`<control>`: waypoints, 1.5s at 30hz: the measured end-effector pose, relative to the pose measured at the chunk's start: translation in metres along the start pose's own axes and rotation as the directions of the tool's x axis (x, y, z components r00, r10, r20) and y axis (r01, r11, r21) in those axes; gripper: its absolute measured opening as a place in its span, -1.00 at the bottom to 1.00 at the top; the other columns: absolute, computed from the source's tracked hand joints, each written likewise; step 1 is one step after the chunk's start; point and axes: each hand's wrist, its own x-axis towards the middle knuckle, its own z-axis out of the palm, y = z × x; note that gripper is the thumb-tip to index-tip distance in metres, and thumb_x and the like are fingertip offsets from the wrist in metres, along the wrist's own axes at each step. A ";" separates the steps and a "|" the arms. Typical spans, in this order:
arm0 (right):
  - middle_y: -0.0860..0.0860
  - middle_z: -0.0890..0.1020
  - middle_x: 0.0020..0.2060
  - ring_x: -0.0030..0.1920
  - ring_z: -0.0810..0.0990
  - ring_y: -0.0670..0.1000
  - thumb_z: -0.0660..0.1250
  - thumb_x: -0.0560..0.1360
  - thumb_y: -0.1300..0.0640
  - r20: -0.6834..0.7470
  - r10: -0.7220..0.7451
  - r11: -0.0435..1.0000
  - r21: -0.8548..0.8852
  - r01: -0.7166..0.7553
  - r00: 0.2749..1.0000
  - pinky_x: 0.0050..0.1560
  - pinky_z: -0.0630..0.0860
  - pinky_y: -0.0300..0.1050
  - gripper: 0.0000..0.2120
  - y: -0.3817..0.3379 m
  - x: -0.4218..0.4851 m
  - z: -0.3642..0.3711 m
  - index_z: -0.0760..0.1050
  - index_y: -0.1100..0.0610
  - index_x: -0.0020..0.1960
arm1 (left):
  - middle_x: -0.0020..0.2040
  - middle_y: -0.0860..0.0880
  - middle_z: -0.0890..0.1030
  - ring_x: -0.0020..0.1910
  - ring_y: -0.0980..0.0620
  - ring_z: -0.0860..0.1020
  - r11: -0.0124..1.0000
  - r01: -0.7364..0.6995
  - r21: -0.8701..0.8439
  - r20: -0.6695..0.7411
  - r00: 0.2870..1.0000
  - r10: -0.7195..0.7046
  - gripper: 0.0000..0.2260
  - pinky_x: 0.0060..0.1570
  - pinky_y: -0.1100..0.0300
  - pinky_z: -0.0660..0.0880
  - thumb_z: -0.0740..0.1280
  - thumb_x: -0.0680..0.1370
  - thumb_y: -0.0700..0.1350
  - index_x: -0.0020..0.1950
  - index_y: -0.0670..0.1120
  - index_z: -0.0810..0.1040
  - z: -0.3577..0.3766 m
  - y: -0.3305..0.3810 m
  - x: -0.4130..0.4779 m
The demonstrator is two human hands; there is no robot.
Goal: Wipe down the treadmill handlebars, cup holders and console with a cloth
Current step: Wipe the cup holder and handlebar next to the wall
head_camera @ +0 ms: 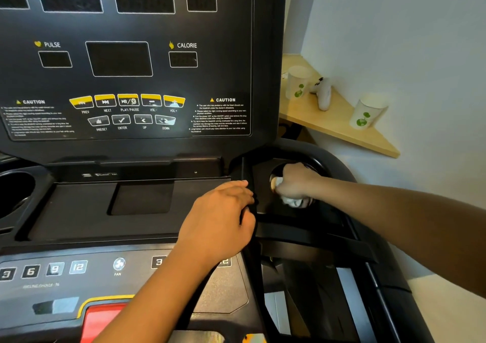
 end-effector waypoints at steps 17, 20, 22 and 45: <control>-0.01 0.41 0.33 0.31 0.41 0.09 0.32 0.52 0.05 0.292 -0.538 0.347 -0.778 0.524 0.791 0.15 0.49 0.02 -0.46 0.016 -0.038 -0.040 0.26 -0.06 0.46 | 0.22 0.15 0.62 0.38 0.31 0.34 0.999 -0.022 -0.050 -0.010 1.000 0.021 -0.64 0.23 0.40 0.19 0.19 0.48 -0.03 0.18 0.01 0.66 0.000 -0.003 -0.002; -0.01 0.28 0.49 0.39 0.37 0.10 0.36 0.50 0.02 0.300 -0.469 0.409 -0.760 0.505 0.831 0.25 0.44 -0.02 -0.38 0.021 -0.030 -0.031 0.23 -0.05 0.51 | 0.20 0.15 0.63 0.36 0.30 0.37 0.998 -0.009 -0.057 -0.014 1.000 0.008 -0.68 0.22 0.40 0.21 0.24 0.47 -0.06 0.14 0.00 0.67 0.002 -0.003 -0.002; 0.01 0.31 0.47 0.33 0.43 0.10 0.40 0.48 0.06 0.307 -0.500 0.352 -0.782 0.514 0.810 0.16 0.43 -0.06 -0.37 0.020 -0.023 -0.029 0.25 -0.02 0.49 | 0.19 0.15 0.63 0.36 0.30 0.37 0.998 -0.012 -0.055 -0.019 1.000 0.011 -0.69 0.22 0.40 0.22 0.24 0.47 -0.07 0.14 0.00 0.68 0.002 -0.004 -0.003; -0.07 0.61 -0.18 -0.17 0.52 -0.07 0.37 0.47 -0.04 0.059 -0.448 0.792 -0.437 0.426 0.892 -0.12 0.44 -0.12 -0.85 0.056 -0.087 -0.045 0.57 0.02 -0.03 | 0.22 0.13 0.62 0.36 0.22 0.42 0.999 -0.018 -0.039 -0.007 1.000 0.018 -0.63 0.24 0.25 0.35 0.17 0.46 -0.02 0.13 0.00 0.68 0.000 -0.003 -0.002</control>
